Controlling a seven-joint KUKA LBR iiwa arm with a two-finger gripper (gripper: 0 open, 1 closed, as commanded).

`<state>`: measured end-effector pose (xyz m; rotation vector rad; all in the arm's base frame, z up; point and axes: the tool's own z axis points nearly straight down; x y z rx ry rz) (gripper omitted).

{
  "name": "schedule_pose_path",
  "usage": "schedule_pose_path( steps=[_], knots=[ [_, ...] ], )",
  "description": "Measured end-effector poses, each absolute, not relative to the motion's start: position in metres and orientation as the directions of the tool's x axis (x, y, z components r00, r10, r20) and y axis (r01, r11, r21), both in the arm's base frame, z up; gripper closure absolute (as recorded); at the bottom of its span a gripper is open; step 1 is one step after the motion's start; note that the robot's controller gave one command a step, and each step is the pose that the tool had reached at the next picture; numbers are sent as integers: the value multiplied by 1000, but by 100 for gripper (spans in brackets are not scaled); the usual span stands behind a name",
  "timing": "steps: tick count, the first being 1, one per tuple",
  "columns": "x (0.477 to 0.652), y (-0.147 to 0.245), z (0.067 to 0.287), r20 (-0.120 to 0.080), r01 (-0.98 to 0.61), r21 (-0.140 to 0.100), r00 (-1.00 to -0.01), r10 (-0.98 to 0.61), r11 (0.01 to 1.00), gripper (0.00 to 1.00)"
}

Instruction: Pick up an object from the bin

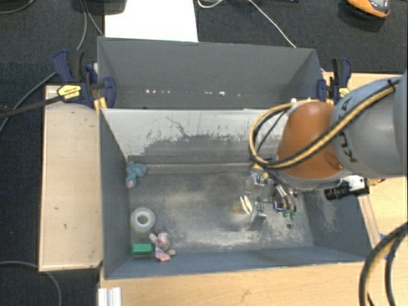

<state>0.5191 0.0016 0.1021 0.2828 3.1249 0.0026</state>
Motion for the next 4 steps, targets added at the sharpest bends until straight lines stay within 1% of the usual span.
schedule_pose_path(
  steps=[1,2,3,4],
  knots=[
    [513,1,70,-4,244,2,-970,244,970,0],
    [510,-5,70,-2,360,2,-933,360,933,100],
    [510,-5,70,-2,360,2,-933,360,933,100],
    [509,-5,75,-1,359,2,-934,359,933,100]
  ],
)
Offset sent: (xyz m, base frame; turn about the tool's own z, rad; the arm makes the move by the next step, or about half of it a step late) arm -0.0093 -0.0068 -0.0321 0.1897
